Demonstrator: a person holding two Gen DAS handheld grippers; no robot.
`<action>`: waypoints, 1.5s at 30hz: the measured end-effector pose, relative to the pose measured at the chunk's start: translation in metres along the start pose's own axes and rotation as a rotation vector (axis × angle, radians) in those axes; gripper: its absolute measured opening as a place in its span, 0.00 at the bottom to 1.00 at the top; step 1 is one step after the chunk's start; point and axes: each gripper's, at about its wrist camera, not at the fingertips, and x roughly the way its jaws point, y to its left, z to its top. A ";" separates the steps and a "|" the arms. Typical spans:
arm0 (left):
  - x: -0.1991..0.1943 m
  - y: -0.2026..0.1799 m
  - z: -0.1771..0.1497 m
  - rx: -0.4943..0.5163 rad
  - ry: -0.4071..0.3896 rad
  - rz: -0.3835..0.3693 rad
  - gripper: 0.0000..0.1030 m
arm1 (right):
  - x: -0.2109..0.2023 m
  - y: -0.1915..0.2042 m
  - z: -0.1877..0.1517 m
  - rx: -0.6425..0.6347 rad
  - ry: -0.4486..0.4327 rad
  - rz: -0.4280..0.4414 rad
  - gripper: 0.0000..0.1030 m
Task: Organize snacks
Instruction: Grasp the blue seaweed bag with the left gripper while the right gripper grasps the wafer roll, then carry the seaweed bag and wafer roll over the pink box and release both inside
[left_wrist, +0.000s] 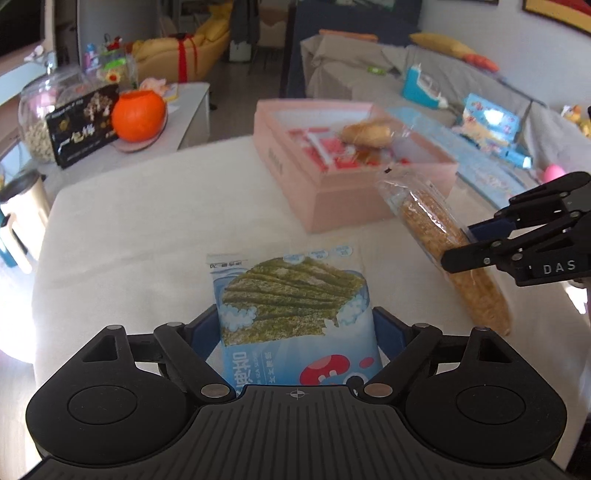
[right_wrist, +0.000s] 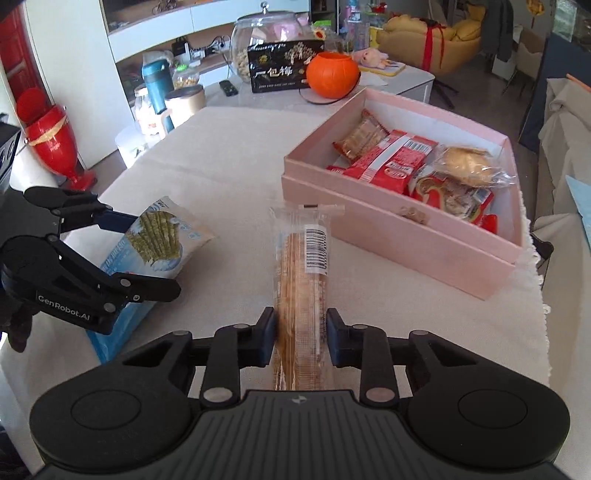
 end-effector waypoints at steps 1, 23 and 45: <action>-0.009 -0.006 0.008 0.009 -0.037 -0.011 0.86 | -0.012 -0.007 0.001 0.017 -0.022 -0.004 0.27; 0.104 -0.029 0.201 -0.117 -0.133 -0.139 0.87 | -0.112 -0.073 0.033 0.150 -0.257 -0.158 0.26; 0.049 -0.026 0.142 0.006 -0.199 0.053 0.83 | -0.074 -0.100 0.133 0.280 -0.307 -0.048 0.26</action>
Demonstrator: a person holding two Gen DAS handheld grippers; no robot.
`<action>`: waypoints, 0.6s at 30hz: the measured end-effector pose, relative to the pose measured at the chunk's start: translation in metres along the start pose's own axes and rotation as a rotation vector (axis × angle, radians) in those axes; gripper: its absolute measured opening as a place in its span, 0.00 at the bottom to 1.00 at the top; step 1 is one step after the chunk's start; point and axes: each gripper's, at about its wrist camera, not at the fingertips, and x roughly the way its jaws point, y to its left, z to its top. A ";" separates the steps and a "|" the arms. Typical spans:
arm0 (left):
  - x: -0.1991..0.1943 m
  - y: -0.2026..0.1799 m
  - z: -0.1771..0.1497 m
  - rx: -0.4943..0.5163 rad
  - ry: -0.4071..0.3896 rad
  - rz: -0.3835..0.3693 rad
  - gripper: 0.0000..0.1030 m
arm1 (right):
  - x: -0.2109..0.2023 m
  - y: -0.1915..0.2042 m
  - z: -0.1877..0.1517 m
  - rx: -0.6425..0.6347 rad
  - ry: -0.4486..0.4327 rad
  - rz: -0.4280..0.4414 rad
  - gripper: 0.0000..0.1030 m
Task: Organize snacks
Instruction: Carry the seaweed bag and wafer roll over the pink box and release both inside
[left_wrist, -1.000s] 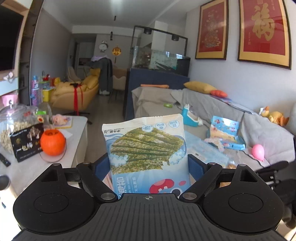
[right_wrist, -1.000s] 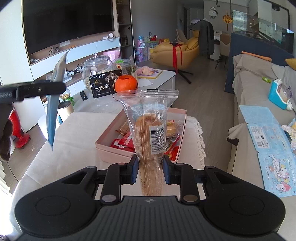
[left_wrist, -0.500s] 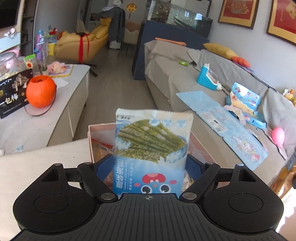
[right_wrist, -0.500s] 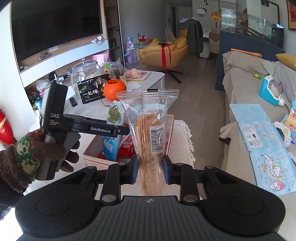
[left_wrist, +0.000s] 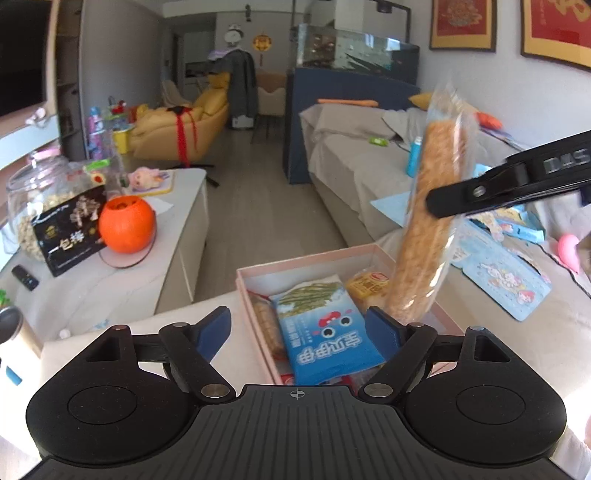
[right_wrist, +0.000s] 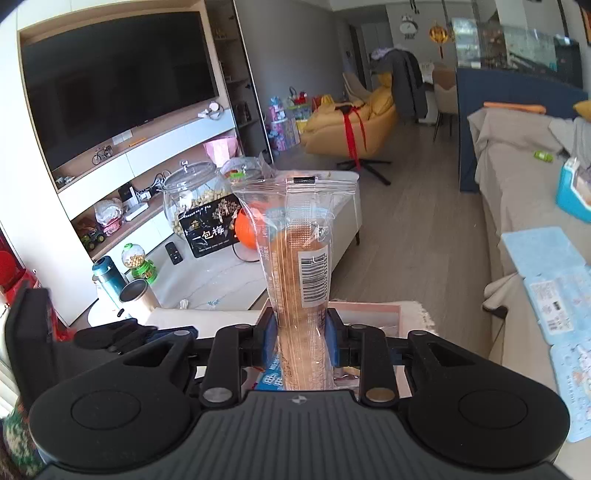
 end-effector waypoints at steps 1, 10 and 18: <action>-0.006 0.006 -0.008 -0.029 -0.004 0.002 0.82 | 0.018 -0.001 0.001 0.025 0.026 0.014 0.26; -0.039 0.030 -0.076 -0.149 0.055 -0.024 0.82 | 0.148 -0.024 -0.057 0.208 0.229 -0.023 0.21; -0.037 0.016 -0.083 -0.179 0.031 -0.019 0.81 | 0.084 -0.020 -0.066 0.116 0.088 -0.082 0.57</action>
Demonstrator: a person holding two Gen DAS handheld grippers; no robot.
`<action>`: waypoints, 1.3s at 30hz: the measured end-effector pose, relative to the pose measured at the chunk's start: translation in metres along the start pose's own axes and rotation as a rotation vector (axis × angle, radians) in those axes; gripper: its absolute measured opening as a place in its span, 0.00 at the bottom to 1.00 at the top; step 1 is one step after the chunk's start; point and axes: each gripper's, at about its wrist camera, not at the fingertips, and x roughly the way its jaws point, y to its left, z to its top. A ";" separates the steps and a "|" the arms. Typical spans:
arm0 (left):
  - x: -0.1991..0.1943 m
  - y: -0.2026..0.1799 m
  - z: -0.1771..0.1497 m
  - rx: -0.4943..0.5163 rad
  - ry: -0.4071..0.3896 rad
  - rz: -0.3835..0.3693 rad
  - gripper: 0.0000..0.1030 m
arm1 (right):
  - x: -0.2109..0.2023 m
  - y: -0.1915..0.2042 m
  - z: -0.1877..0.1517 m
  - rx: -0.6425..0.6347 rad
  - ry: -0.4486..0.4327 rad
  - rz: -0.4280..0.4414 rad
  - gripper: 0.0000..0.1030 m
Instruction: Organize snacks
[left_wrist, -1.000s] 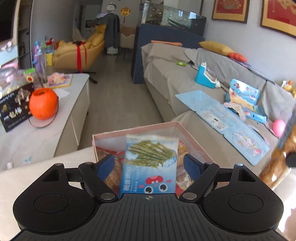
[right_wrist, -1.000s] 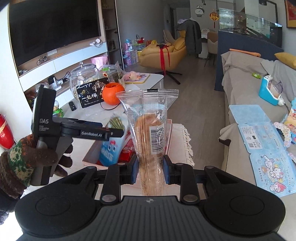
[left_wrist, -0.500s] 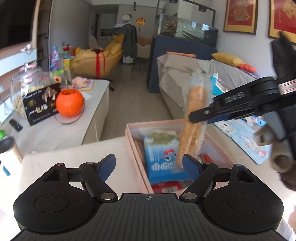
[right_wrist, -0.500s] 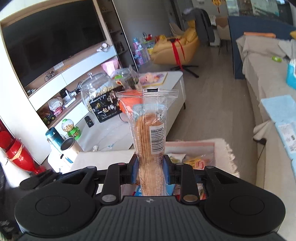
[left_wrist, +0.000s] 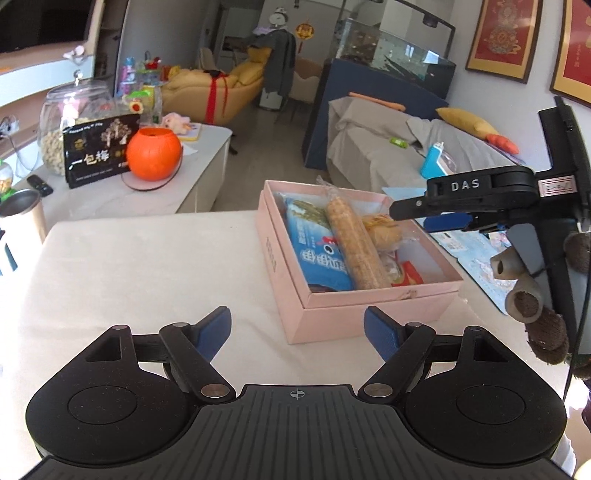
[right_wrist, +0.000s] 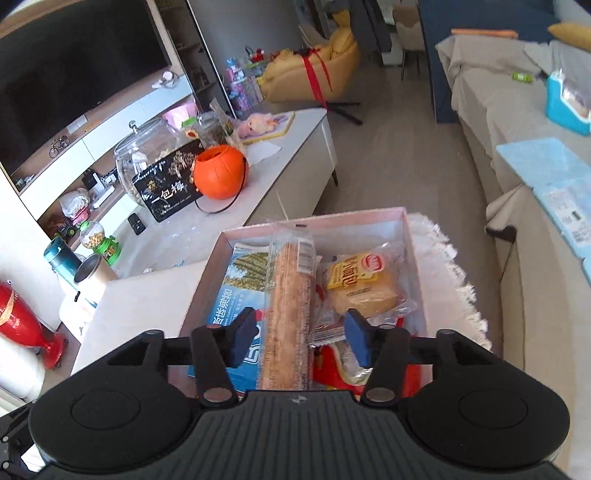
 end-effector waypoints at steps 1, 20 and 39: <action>0.000 -0.004 -0.002 0.007 -0.009 0.001 0.81 | -0.011 0.000 -0.001 -0.014 -0.025 -0.011 0.58; -0.014 -0.041 -0.113 0.084 -0.032 0.252 0.81 | -0.039 0.027 -0.170 -0.160 0.024 -0.140 0.78; 0.000 -0.046 -0.110 0.070 0.006 0.292 0.88 | -0.046 0.014 -0.197 -0.157 -0.094 -0.254 1.00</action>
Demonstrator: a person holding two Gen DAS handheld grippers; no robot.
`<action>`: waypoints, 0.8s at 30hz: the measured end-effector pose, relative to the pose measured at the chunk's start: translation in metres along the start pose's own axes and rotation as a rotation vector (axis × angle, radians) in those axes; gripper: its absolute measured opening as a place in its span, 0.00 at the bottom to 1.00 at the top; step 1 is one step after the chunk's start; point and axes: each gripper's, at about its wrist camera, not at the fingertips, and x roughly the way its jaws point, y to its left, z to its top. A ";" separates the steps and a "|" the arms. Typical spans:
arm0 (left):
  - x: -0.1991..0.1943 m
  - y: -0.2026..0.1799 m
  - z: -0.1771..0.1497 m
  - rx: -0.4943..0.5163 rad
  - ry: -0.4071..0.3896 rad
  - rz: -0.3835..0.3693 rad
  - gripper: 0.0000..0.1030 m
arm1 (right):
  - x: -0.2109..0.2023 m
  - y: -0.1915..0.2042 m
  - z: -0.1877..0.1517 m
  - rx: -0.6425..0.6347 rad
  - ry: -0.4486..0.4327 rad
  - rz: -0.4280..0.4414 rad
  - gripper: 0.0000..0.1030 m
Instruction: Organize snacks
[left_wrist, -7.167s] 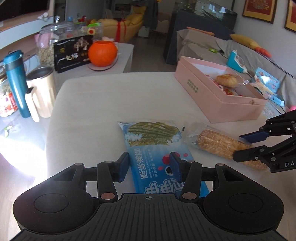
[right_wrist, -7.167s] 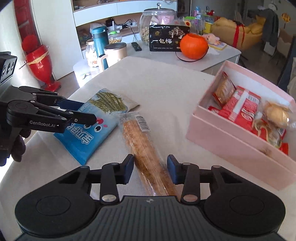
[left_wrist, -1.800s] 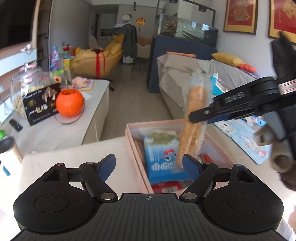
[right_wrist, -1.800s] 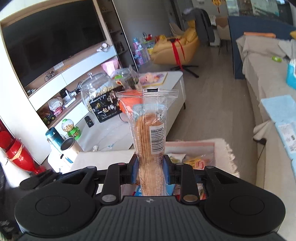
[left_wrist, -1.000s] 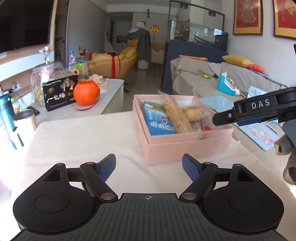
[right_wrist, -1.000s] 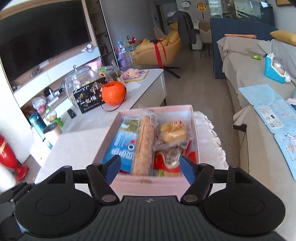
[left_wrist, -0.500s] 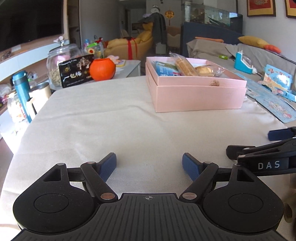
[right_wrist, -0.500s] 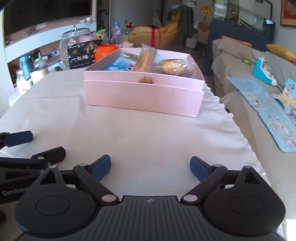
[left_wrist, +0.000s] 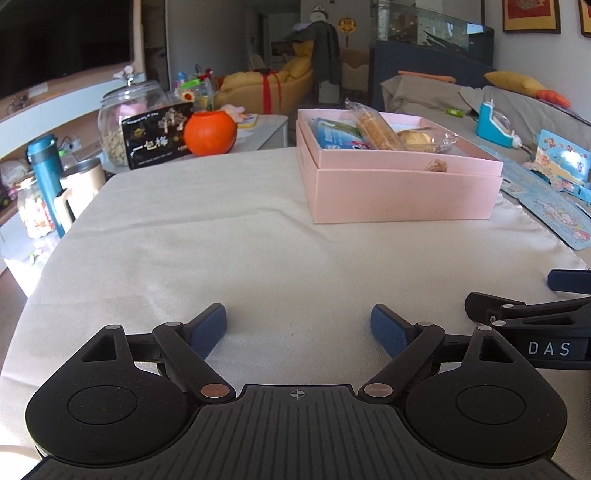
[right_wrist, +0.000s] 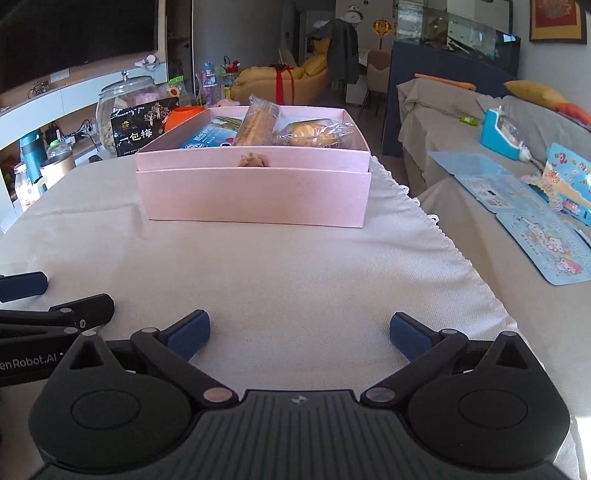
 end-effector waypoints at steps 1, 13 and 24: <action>0.000 0.000 0.001 -0.001 0.000 -0.001 0.88 | 0.000 -0.002 0.000 0.009 0.001 0.007 1.00; 0.001 0.000 0.002 -0.006 0.001 -0.007 0.88 | 0.001 -0.006 0.001 0.028 0.005 0.021 1.00; 0.001 0.000 0.002 -0.007 0.001 -0.009 0.88 | 0.001 -0.006 0.001 0.028 0.005 0.021 1.00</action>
